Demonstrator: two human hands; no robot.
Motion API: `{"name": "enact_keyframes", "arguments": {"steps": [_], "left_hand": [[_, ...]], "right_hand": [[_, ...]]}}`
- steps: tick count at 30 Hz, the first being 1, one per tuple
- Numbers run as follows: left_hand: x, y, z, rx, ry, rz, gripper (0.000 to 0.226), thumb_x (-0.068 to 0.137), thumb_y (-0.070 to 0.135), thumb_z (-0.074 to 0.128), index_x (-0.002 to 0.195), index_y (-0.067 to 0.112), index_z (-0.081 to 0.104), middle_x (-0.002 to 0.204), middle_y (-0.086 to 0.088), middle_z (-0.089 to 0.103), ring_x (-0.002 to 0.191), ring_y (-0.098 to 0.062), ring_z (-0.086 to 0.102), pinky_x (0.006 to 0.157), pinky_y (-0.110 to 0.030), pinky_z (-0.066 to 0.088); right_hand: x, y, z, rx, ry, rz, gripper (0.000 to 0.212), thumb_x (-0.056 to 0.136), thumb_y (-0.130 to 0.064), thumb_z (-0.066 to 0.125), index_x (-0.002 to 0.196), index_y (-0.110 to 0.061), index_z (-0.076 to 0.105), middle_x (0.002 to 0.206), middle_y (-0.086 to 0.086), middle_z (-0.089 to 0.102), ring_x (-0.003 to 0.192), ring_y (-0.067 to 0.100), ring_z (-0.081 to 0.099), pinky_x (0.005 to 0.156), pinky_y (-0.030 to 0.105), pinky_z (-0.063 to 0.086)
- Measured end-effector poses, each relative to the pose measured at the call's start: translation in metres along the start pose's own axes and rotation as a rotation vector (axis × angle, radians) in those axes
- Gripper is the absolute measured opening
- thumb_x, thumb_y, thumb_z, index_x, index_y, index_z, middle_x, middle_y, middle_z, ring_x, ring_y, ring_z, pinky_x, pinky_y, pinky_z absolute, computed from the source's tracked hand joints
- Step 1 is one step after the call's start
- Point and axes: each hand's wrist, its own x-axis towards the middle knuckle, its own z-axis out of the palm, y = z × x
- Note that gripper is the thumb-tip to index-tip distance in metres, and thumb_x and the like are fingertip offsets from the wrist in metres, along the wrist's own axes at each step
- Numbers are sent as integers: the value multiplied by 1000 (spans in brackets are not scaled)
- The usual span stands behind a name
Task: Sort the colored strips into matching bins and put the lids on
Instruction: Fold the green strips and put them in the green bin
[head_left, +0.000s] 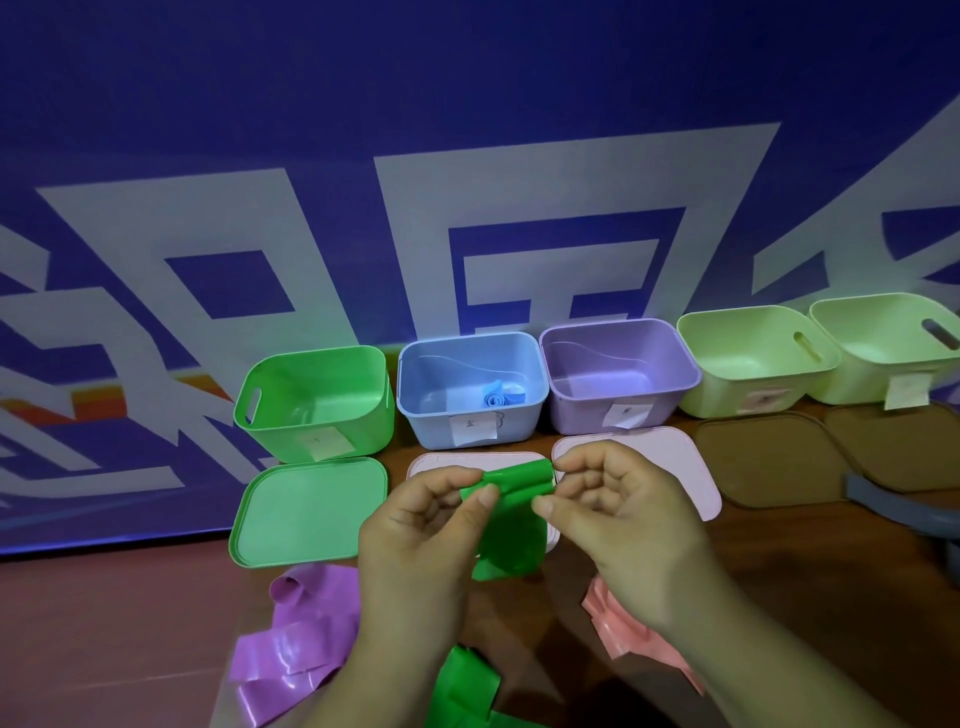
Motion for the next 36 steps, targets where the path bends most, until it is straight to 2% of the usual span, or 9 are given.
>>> {"name": "enact_keyframes", "arguments": {"steps": [8,13,16,21,24,26,29,33,36], "left_hand": [[1,-3,-2,-12,6,1,16,75,-9,75,83,5,72,65,0,68,61,-6,61,61,-16,52],[1,-7,-4,7,-3,-23,16,73,-8,77,82,6,74,65,0,69,60,-6,62,60,-16,52],[4,-9,-6,59,-17,-13,17,79,-5,73,84,11,74,72,0,72,67,-7,64,66,-16,52],[16,-7,-12,155,-90,-34,27,97,2,54,98,22,72,88,-1,74,80,-24,68,74,-45,59],[23,6,-10,115,-195,-58,27,99,2,50,96,17,72,75,7,71,63,-7,60,61,-20,51],[25,16,-6,104,-312,-41,19,96,12,57,94,17,75,71,11,68,60,-2,57,59,-14,45],[24,17,-1,150,-477,35,12,84,28,73,89,19,78,77,8,69,69,-2,61,68,-13,45],[24,9,-1,213,-503,99,4,77,26,74,74,25,77,77,-5,65,75,-22,60,72,-23,46],[23,10,-1,106,-485,60,6,76,21,73,70,21,76,69,7,65,66,-8,58,66,-18,45]], "right_hand": [[0,3,6,-5,28,-75,39,73,1,82,81,-35,70,70,-4,65,67,11,59,68,21,53],[-3,-2,0,-166,144,-169,43,76,-1,80,81,-43,68,78,-8,68,73,13,65,76,29,55],[-4,-11,-8,-287,165,-227,47,78,-2,76,84,-48,65,82,-15,67,74,6,67,71,21,54],[-1,-34,-23,-470,28,-308,42,76,-10,76,91,-47,63,81,-18,69,76,6,68,72,16,53],[1,-43,-28,-541,-50,-340,39,74,-10,76,88,-44,64,79,-19,70,73,5,69,70,16,53],[2,-48,-29,-564,-91,-364,38,74,-9,77,87,-42,65,78,-20,70,72,5,69,67,16,53],[2,-53,-30,-577,-136,-386,37,74,-12,79,89,-42,66,79,-20,70,71,6,70,67,17,55],[3,-58,-33,-543,-192,-377,33,72,-10,82,86,-37,67,76,-15,71,68,9,69,65,21,56],[4,-58,-36,-483,-187,-393,30,70,-7,85,79,-30,69,73,-10,71,67,10,70,64,21,56]]}}
